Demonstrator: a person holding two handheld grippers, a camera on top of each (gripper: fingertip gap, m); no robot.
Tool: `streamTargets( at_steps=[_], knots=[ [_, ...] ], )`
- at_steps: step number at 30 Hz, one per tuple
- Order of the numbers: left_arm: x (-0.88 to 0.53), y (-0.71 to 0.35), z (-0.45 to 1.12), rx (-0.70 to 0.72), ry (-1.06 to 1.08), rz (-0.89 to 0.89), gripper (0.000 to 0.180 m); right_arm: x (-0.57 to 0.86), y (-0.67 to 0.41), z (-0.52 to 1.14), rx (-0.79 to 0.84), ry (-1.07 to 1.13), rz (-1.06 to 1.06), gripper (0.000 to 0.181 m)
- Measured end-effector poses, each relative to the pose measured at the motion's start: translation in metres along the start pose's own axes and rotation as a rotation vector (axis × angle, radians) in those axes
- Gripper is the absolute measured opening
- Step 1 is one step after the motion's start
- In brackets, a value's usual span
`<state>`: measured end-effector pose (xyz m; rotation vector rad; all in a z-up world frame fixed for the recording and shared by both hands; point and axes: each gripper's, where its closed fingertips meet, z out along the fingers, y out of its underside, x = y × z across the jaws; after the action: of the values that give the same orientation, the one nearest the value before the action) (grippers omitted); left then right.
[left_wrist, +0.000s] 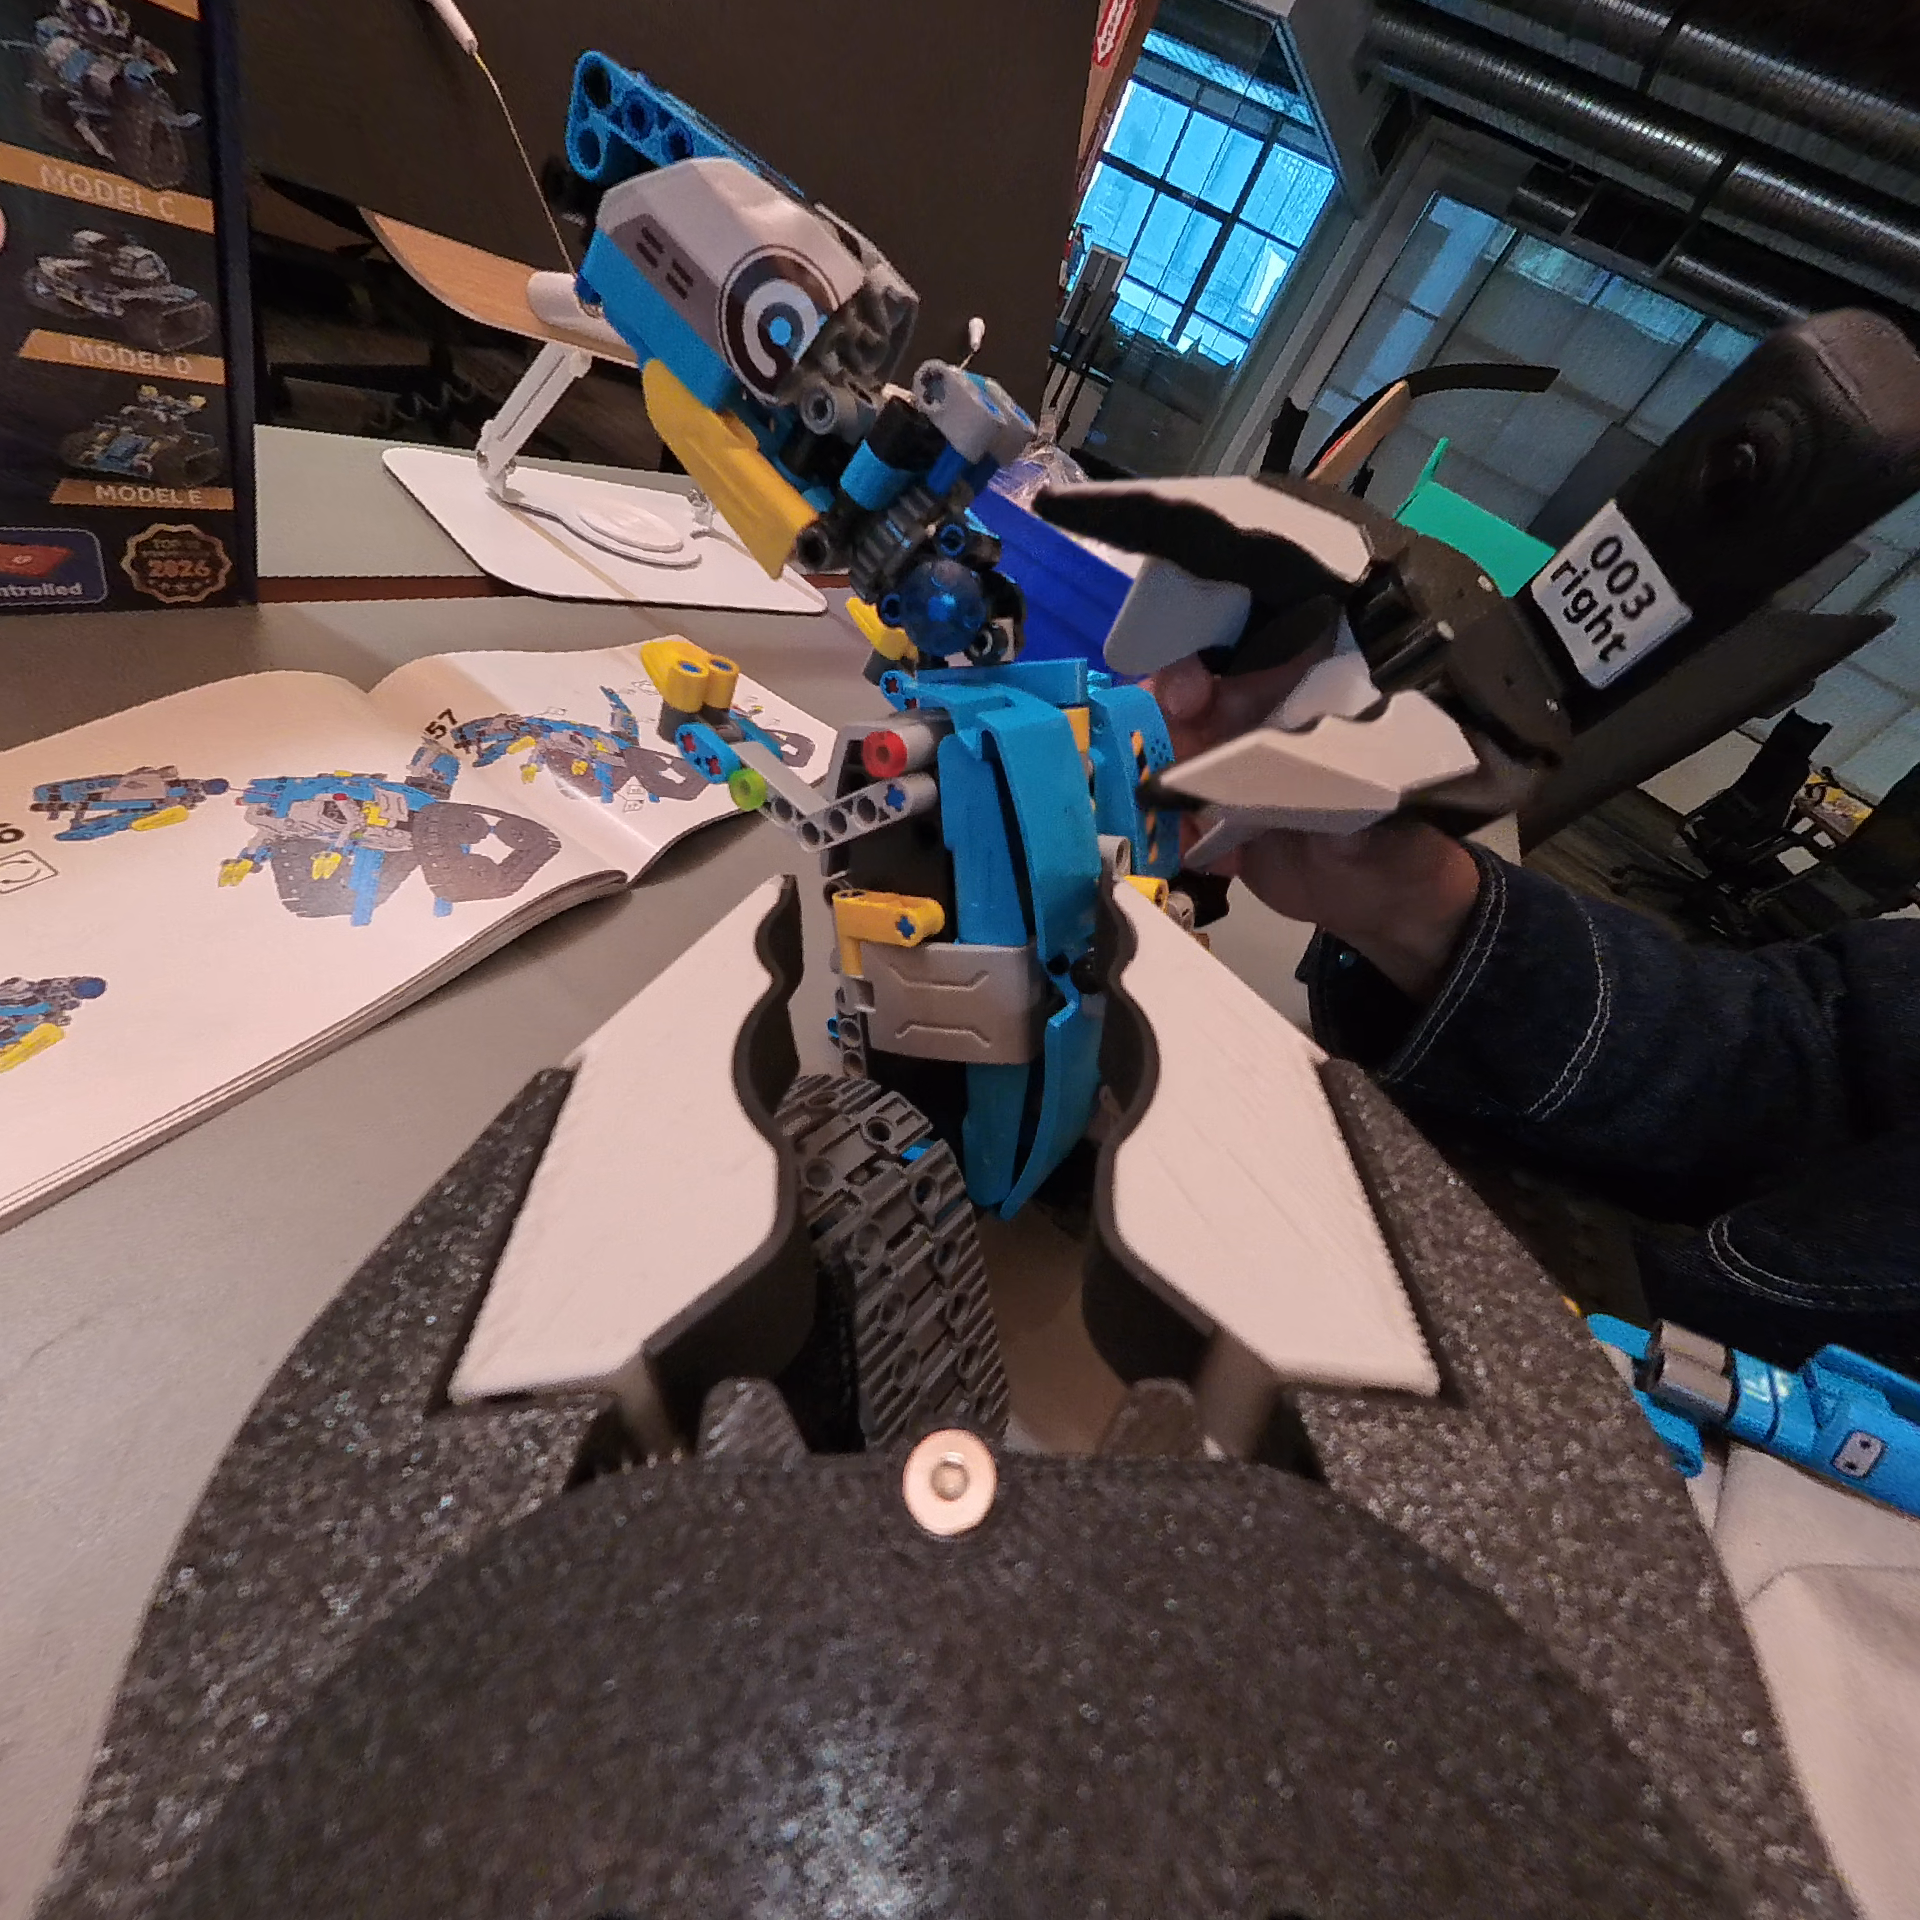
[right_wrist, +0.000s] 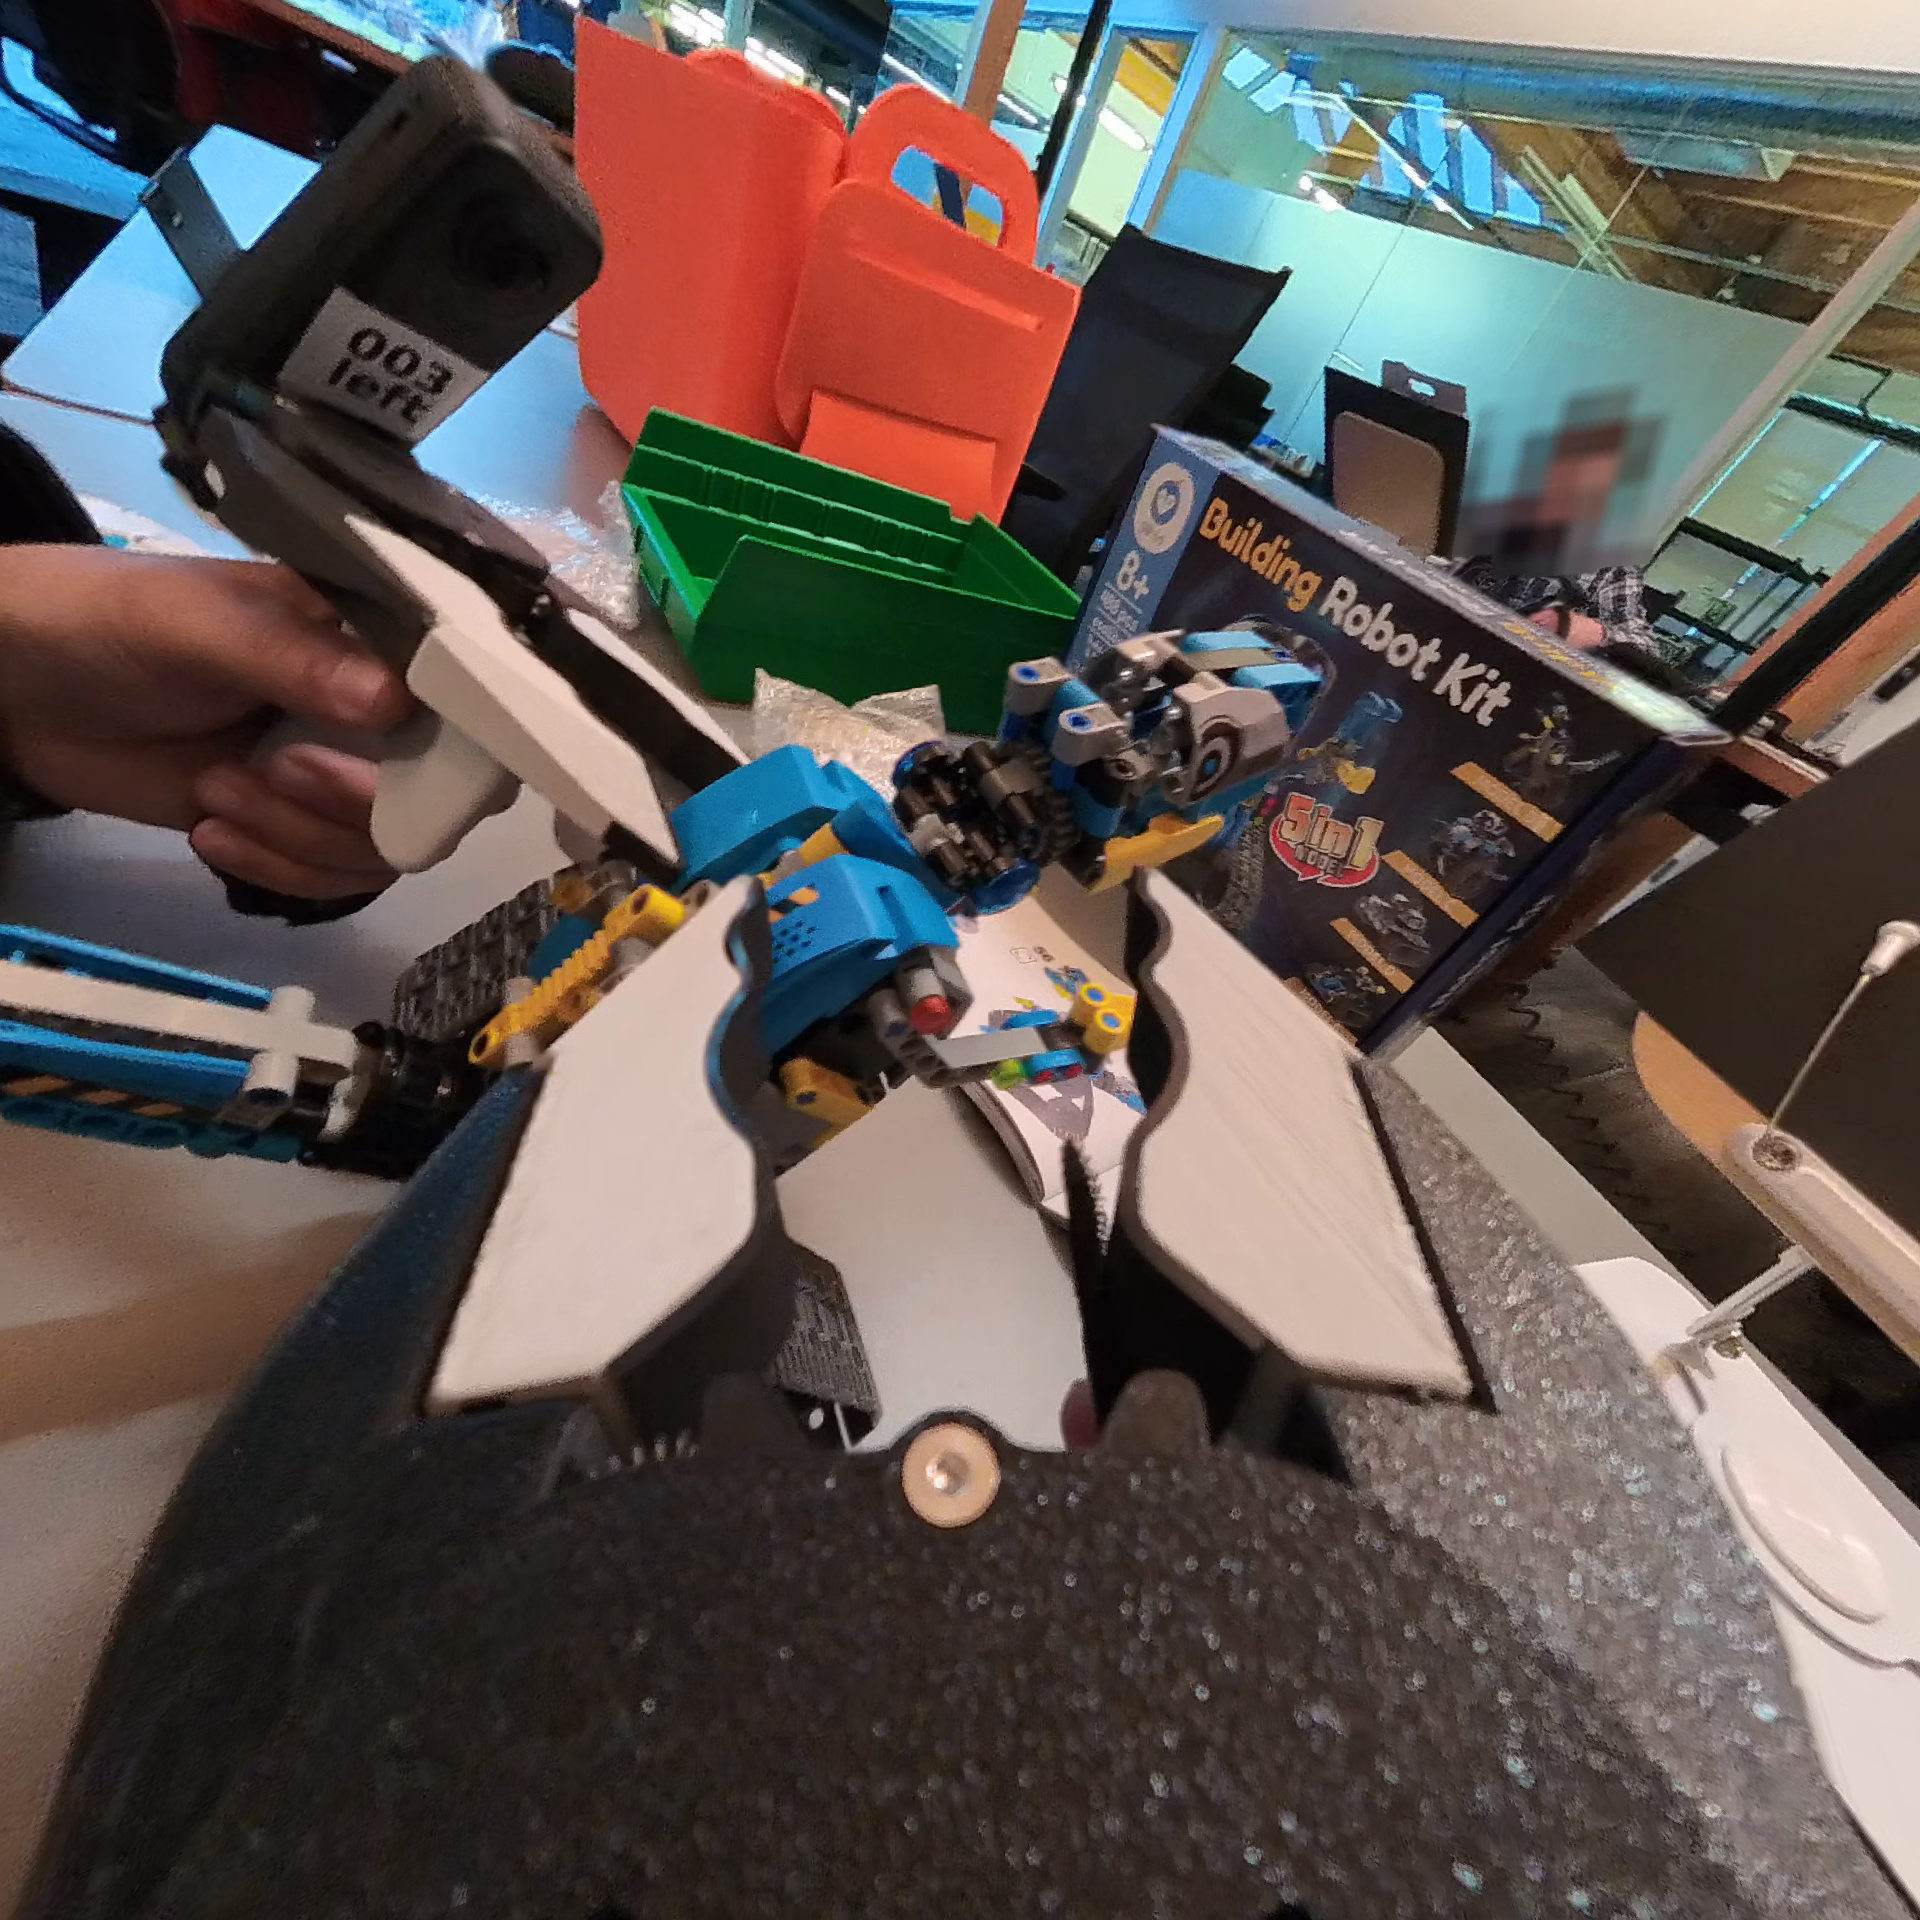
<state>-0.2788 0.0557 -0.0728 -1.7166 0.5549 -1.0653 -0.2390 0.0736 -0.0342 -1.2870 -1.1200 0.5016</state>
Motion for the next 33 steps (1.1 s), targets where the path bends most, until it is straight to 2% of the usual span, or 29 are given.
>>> streamTargets(
  at_steps=[5,10,14,18,22,24,27,33],
  knots=[
    [0.0,0.0,0.0,0.0,0.0,0.0,0.055,-0.005,-0.01,-0.002,0.022,-0.03,0.017,0.067],
    [-0.001,0.0,0.0,-0.001,-0.001,-0.002,0.055,-0.009,0.0,0.005,-0.046,-0.008,-0.087,0.067],
    [-0.001,0.002,0.001,-0.01,-0.005,0.0,0.055,0.009,-0.003,0.006,-0.037,0.033,-0.019,0.07],
    [0.0,0.003,0.001,-0.015,0.002,-0.001,0.055,0.028,-0.004,0.004,-0.046,0.107,-0.01,0.064],
    [0.0,0.004,0.001,-0.016,0.006,-0.008,0.055,0.022,-0.011,-0.001,0.004,0.035,0.09,0.064],
    [0.0,0.004,0.001,-0.017,0.01,-0.013,0.055,0.005,-0.009,-0.003,-0.005,-0.094,0.184,0.068],
    [0.0,0.005,0.001,-0.02,0.021,-0.032,0.055,-0.011,0.012,-0.004,-0.085,-0.23,0.33,0.089],
    [0.0,0.005,0.001,-0.02,0.017,-0.026,0.055,0.0,0.023,0.0,-0.099,-0.163,0.325,0.088]
  ],
)
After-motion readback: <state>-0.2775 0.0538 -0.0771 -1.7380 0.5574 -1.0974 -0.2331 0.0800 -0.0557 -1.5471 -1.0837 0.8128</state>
